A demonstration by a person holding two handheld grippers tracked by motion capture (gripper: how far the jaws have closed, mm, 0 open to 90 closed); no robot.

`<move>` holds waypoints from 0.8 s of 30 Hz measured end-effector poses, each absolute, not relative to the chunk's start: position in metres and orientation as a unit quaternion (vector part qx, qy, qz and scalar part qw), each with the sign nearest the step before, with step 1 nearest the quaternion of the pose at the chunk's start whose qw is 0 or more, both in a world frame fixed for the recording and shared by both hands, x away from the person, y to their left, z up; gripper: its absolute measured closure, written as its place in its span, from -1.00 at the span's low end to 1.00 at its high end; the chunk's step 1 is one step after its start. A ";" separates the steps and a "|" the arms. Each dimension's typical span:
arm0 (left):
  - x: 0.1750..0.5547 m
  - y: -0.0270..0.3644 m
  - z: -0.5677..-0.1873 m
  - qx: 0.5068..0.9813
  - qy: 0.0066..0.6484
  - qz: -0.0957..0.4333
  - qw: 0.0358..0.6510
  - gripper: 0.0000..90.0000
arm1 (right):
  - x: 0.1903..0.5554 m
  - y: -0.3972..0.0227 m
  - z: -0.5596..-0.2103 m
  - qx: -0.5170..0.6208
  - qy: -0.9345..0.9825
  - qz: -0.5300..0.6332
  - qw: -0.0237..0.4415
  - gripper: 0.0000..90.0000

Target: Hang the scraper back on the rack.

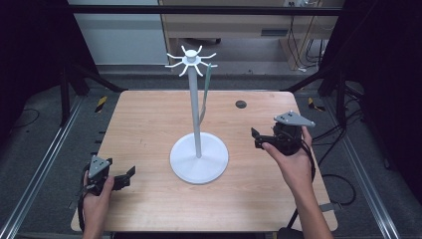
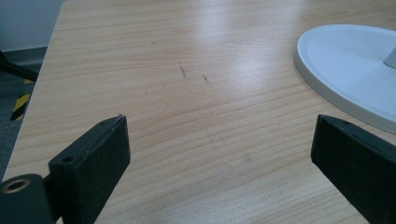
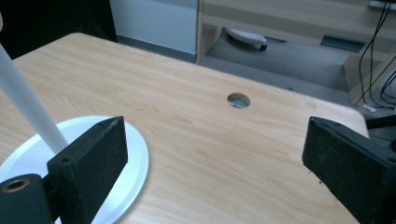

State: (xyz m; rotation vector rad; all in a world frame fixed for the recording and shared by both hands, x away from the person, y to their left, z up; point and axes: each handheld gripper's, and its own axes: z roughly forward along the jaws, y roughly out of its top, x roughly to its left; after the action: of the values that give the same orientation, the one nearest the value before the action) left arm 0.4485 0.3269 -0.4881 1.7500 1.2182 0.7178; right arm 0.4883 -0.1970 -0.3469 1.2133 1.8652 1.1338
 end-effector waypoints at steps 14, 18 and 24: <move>0.449 0.327 -0.488 0.703 0.487 0.289 0.431 -0.91 | 0.477 -0.199 -0.403 0.483 0.722 0.405 0.285 -0.85; 0.449 0.326 -0.488 0.703 0.487 0.289 0.430 -0.91 | 0.476 -0.202 -0.417 0.492 0.723 0.397 0.278 -0.85; 0.449 0.325 -0.489 0.704 0.488 0.286 0.430 -0.91 | 0.476 -0.206 -0.435 0.508 0.717 0.395 0.268 -0.85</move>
State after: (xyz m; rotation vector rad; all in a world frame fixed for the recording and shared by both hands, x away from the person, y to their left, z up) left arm 0.4489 0.3254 -0.4890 1.7559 1.2174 0.7149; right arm 0.4760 -0.2058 -0.4353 1.3716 1.9330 1.0655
